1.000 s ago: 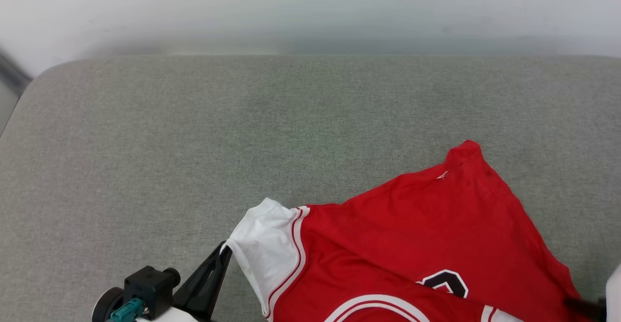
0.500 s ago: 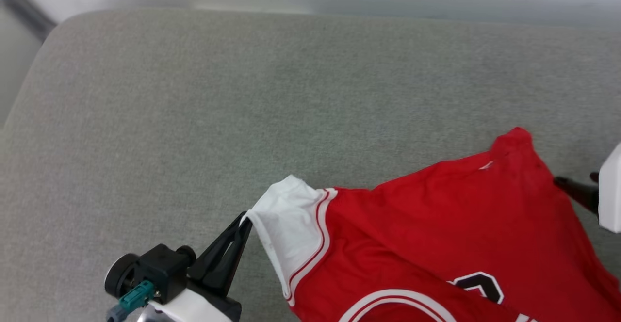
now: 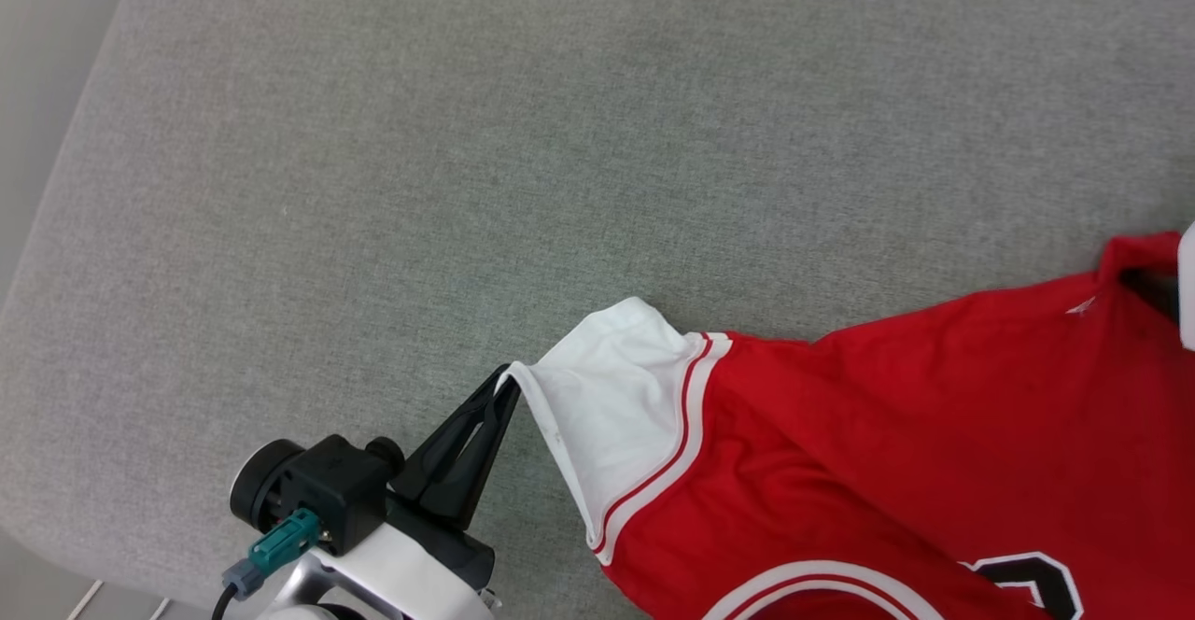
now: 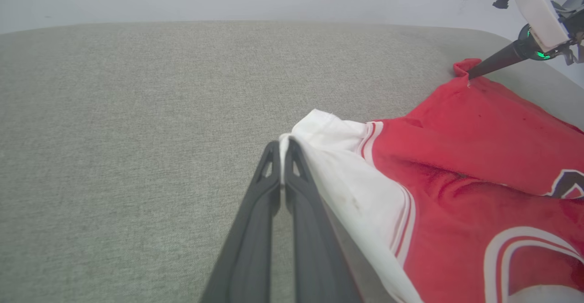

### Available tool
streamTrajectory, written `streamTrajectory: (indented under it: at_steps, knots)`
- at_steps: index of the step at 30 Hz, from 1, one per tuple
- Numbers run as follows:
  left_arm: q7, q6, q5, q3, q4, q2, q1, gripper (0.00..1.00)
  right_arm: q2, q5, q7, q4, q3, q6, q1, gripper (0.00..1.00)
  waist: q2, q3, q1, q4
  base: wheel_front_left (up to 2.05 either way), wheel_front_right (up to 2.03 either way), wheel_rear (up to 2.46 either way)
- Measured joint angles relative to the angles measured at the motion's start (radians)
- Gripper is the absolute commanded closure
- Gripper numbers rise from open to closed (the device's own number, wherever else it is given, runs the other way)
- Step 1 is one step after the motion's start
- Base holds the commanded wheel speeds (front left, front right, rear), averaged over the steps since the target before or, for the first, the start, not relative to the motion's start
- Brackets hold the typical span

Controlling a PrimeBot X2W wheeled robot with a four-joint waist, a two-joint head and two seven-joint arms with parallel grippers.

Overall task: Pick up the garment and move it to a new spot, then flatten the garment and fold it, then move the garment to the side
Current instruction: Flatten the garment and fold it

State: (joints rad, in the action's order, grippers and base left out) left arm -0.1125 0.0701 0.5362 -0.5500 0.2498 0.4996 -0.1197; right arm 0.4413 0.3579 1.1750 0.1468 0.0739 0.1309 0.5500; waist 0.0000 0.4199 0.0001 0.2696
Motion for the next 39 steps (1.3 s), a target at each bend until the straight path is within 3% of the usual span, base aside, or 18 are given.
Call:
streamTrajectory:
  at_steps: [9,10,12,19,28,39]
  knots:
    - [-0.002,-0.001,-0.004,-0.003,0.001,-0.006,-0.029,1.00,0.029,-0.008,-0.021,0.048,-0.017,0.000,0.023,0.00,0.0000,0.055,-0.0001,0.041,0.00,0.00,0.00]
    - [-0.002,-0.001,-0.004,-0.004,0.000,-0.007,-0.029,1.00,0.031,-0.008,-0.021,0.052,-0.020,0.000,0.023,0.43,0.0000,0.058,-0.0002,0.044,0.00,0.00,0.00]
    - [-0.005,-0.001,-0.003,-0.006,-0.006,-0.007,-0.030,1.00,0.040,-0.007,-0.033,0.064,-0.039,0.000,0.023,1.00,0.0000,0.057,-0.0003,0.047,0.00,0.00,0.00]
    - [-0.004,0.001,-0.002,-0.004,-0.011,0.000,-0.032,1.00,0.022,0.018,-0.115,0.108,-0.056,0.000,0.018,1.00,0.0000,0.015,-0.0002,0.035,0.00,0.00,0.00]
    - [0.000,0.035,-0.004,0.046,0.026,0.046,-0.030,1.00,0.020,0.086,-0.281,0.105,-0.077,0.000,0.003,1.00,0.0000,-0.096,-0.0001,-0.019,0.00,0.00,0.00]
    - [0.009,0.088,0.001,0.167,0.132,0.111,-0.084,1.00,0.062,0.166,-0.367,-0.094,-0.097,0.000,0.003,1.00,0.0000,-0.240,-0.0001,-0.122,0.00,0.00,0.00]
